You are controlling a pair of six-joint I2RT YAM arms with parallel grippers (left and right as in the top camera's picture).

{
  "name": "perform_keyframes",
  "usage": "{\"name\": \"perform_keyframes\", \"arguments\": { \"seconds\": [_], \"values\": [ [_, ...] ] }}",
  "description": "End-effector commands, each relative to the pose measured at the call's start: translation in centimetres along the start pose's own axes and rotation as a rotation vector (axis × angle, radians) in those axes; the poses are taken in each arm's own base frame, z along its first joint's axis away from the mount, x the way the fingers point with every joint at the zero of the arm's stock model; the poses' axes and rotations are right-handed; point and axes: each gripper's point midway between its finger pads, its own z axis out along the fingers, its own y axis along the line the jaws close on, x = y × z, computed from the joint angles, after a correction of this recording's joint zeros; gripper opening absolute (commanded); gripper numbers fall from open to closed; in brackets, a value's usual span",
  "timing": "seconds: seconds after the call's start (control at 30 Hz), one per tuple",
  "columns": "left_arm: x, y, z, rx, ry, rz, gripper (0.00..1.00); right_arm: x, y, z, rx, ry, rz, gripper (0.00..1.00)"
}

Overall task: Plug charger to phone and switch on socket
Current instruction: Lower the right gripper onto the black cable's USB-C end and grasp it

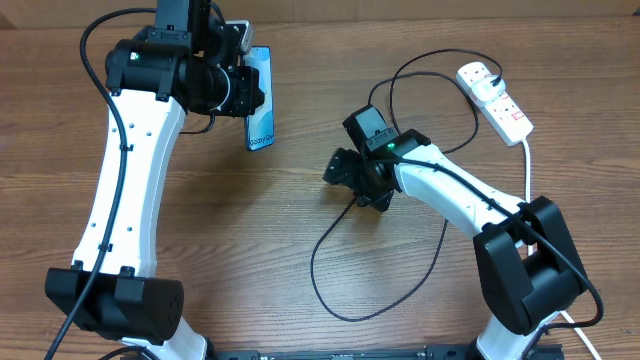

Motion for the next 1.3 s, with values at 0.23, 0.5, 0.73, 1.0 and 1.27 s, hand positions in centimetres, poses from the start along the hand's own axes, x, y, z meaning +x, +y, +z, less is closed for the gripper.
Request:
{"name": "perform_keyframes", "arguments": {
  "seconds": [0.23, 0.5, 0.73, 1.0, 1.27],
  "values": [
    [-0.7, -0.4, -0.2, 0.016, -0.026, -0.027, 0.04, -0.1, 0.0, -6.8, 0.147, 0.04, -0.05, 0.91],
    [-0.7, -0.4, -0.2, 0.016, -0.025, -0.027, 0.04, 0.3, -2.8, -3.1, 0.296, 0.112, 0.05, 0.91],
    [-0.5, -0.4, -0.2, 0.016, -0.021, -0.029, 0.04, 0.1, -3.7, 0.1, 0.38, 0.173, 0.071, 0.9],
    [-0.5, -0.4, -0.2, 0.015, -0.018, -0.03, 0.04, -0.7, -3.8, 0.7, 0.41, 0.096, 0.113, 0.71],
    [-0.5, -0.4, -0.2, 0.015, -0.017, -0.03, 0.04, -1.4, -3.6, 1.0, 0.405, 0.056, 0.131, 0.49]
  ]
}}
